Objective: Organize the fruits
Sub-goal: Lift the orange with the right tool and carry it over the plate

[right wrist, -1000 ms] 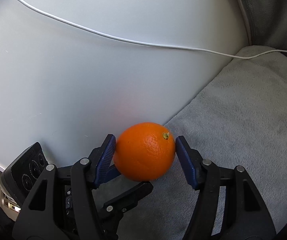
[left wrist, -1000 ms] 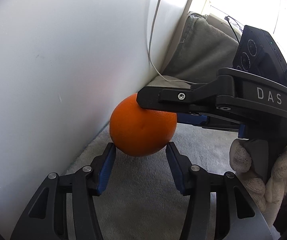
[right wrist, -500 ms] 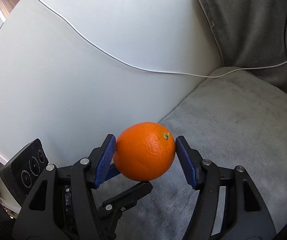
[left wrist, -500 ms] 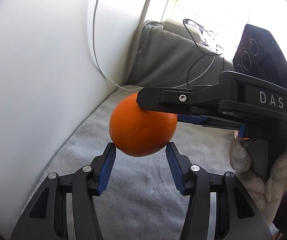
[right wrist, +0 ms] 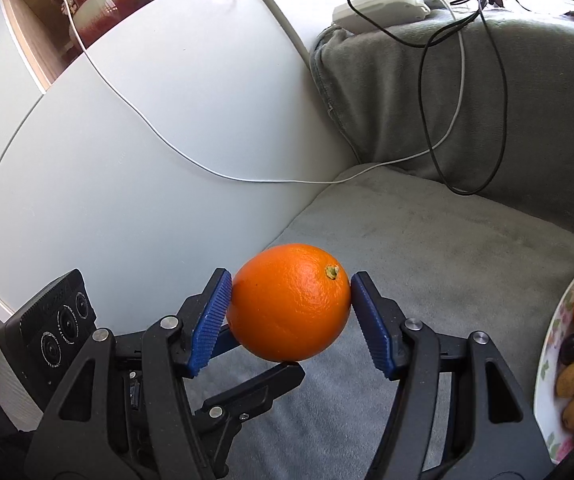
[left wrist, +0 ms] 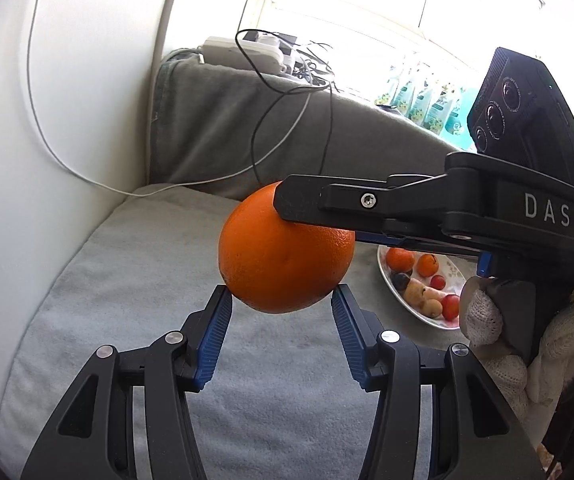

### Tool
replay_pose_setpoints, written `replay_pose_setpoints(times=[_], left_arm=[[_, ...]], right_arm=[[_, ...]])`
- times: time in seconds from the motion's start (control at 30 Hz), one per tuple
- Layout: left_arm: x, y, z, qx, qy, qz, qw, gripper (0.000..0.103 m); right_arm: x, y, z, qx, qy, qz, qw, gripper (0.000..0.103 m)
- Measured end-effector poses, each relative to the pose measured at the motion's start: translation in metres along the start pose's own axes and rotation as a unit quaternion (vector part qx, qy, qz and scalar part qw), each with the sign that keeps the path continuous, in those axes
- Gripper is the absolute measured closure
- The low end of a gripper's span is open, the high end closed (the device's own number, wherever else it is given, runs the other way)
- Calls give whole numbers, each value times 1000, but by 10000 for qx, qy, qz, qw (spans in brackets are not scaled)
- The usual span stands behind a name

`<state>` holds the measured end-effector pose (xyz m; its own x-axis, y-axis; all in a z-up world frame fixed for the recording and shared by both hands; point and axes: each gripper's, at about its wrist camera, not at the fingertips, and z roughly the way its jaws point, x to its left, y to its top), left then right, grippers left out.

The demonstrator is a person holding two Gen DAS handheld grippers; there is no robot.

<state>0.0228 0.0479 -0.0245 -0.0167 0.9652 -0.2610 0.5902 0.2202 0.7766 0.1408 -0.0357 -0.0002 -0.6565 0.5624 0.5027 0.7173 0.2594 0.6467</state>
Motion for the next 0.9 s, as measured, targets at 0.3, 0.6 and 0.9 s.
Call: replay_pose_setpoints(times=[0.3,0.6,0.9], left_arm=[[-54,7,22,114,-408,414,9982,52],[-103,6,53,320,-793,764,9934,52],[-141,10,83,512,-1092,993,9877,52]], right_arm=[[-48,-12,-43,-395,-337,358,9980,38],[-90,-26,-84,-638,-675,789,9925,38],[-123,-41,-118,-825,-929,1122,9859,38]])
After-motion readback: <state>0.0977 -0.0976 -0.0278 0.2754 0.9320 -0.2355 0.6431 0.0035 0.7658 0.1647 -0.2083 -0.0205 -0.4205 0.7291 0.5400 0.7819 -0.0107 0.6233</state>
